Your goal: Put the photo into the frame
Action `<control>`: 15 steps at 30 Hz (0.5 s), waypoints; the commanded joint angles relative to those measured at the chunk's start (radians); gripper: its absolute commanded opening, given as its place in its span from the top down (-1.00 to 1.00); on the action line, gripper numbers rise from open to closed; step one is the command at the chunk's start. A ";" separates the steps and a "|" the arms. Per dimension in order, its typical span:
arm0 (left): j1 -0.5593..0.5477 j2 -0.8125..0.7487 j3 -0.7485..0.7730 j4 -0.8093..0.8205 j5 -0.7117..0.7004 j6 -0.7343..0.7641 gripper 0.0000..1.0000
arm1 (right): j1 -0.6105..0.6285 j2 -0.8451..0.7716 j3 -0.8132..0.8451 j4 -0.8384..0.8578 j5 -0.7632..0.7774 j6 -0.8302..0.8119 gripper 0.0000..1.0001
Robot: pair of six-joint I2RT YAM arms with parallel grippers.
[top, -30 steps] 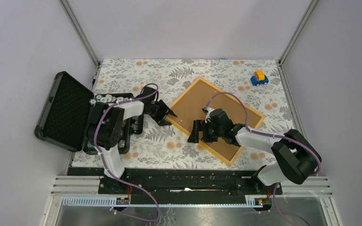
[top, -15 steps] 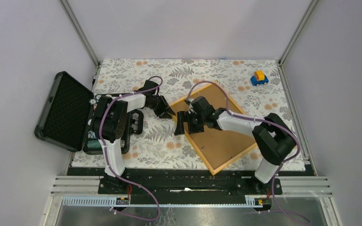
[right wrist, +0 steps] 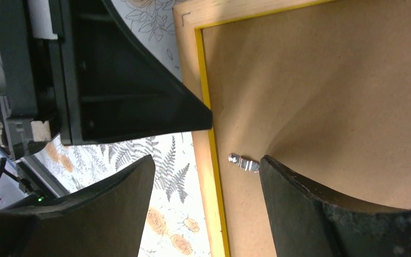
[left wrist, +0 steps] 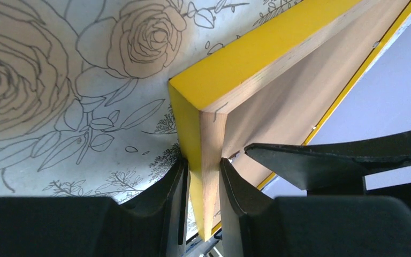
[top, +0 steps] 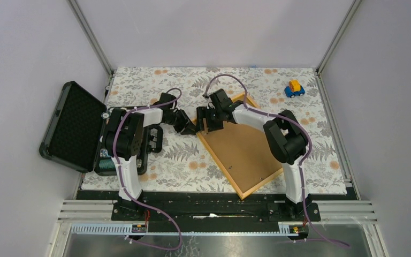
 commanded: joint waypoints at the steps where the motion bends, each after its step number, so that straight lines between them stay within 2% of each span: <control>1: 0.012 0.069 -0.043 0.044 -0.054 0.004 0.85 | -0.012 0.045 0.068 -0.062 0.013 -0.048 -0.57; 6: 0.020 0.068 -0.042 0.049 -0.056 0.005 0.96 | -0.013 0.077 0.062 -0.054 -0.061 -0.026 -0.53; 11: 0.030 0.072 -0.038 0.049 -0.061 0.003 1.00 | -0.008 0.021 -0.068 0.083 -0.128 0.056 -0.50; 15: 0.030 0.079 -0.036 0.049 -0.055 0.000 1.00 | -0.007 0.016 -0.129 0.109 -0.127 0.077 -0.49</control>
